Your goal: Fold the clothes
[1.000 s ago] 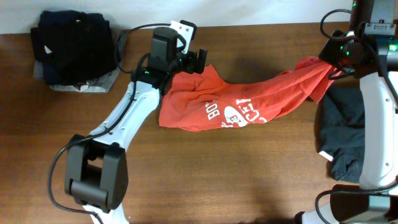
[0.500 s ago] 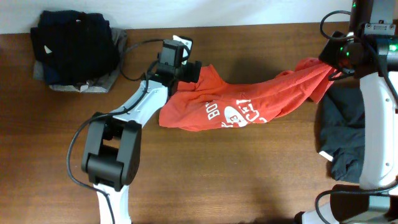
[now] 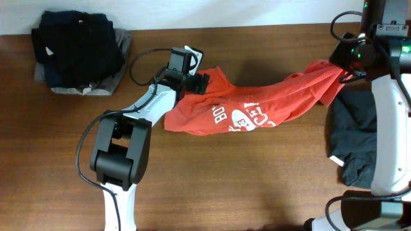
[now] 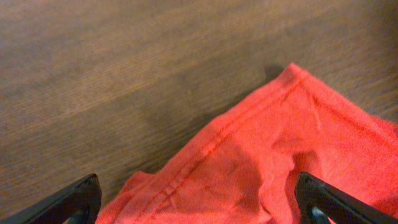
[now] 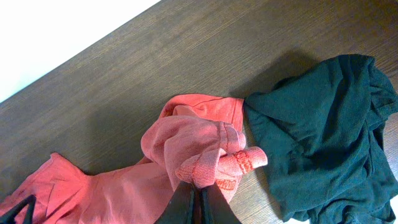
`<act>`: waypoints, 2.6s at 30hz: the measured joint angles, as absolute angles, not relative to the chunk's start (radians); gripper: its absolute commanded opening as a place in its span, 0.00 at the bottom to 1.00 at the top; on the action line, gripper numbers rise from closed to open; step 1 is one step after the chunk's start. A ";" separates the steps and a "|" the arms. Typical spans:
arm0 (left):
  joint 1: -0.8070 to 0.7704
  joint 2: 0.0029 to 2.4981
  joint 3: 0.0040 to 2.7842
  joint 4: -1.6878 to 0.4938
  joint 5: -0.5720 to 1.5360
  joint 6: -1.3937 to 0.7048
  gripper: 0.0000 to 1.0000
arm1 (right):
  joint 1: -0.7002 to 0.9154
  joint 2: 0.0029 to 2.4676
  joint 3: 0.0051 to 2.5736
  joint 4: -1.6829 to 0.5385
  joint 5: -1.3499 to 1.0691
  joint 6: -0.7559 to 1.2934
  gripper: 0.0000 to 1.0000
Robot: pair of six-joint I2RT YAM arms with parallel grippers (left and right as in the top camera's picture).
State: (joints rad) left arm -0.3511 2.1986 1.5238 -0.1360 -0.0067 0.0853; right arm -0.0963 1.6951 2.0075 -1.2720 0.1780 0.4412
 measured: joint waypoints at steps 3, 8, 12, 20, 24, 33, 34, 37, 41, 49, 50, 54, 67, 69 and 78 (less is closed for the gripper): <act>-0.351 2.200 1.524 -0.143 -0.004 0.091 0.96 | -0.096 1.695 2.008 -1.275 0.178 0.442 0.04; -0.350 2.200 1.524 -0.144 -0.003 0.106 0.95 | -0.096 1.695 2.008 -1.291 0.178 0.442 0.05; -0.350 2.200 1.524 -0.146 -0.003 0.113 0.92 | -0.096 1.695 2.008 -1.295 0.178 0.441 0.05; -0.350 2.202 1.524 -0.146 -0.003 0.116 0.89 | -0.096 1.695 2.008 -1.294 0.178 0.442 0.05; -0.347 2.223 1.525 -0.139 -0.003 0.116 0.90 | -0.096 1.695 2.008 -1.294 0.178 0.441 0.05; -0.344 2.256 1.525 -0.132 0.003 0.120 0.63 | -0.096 1.695 2.008 -1.294 0.178 0.441 0.05; -0.344 2.256 1.525 -0.132 0.004 0.120 0.56 | -0.096 1.695 2.008 -1.294 0.178 0.441 0.05; -0.344 2.256 1.525 -0.132 0.004 0.119 0.36 | -0.096 1.695 2.008 -1.294 0.178 0.441 0.05; -0.344 2.256 1.525 -0.132 0.004 0.123 0.14 | -0.096 1.695 2.008 -1.294 0.178 0.442 0.05; -0.344 2.256 1.615 -0.270 -0.009 0.128 0.01 | -0.096 1.695 2.008 -1.291 0.178 0.441 0.04; -0.344 2.256 1.639 -0.299 -0.013 0.128 0.01 | -0.096 1.695 2.008 -1.289 0.178 0.441 0.04; -0.344 2.246 1.736 -0.396 -0.035 0.128 0.01 | -0.096 1.695 2.008 -1.264 0.178 0.441 0.04; -0.332 1.883 1.796 -0.500 -0.104 0.128 0.01 | -0.096 1.695 2.008 -1.233 0.156 0.441 0.04; -0.332 1.816 1.799 -0.513 -0.129 0.128 0.00 | -0.096 1.695 2.008 -1.232 0.148 0.441 0.04; -0.330 1.605 1.799 -0.563 -0.244 0.147 0.01 | -0.096 1.645 2.006 -1.226 0.126 0.442 0.04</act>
State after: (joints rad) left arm -0.3302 1.6051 1.7992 -0.5632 -0.2443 0.1467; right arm -0.0963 1.6447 2.0064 -1.2263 0.1257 0.4416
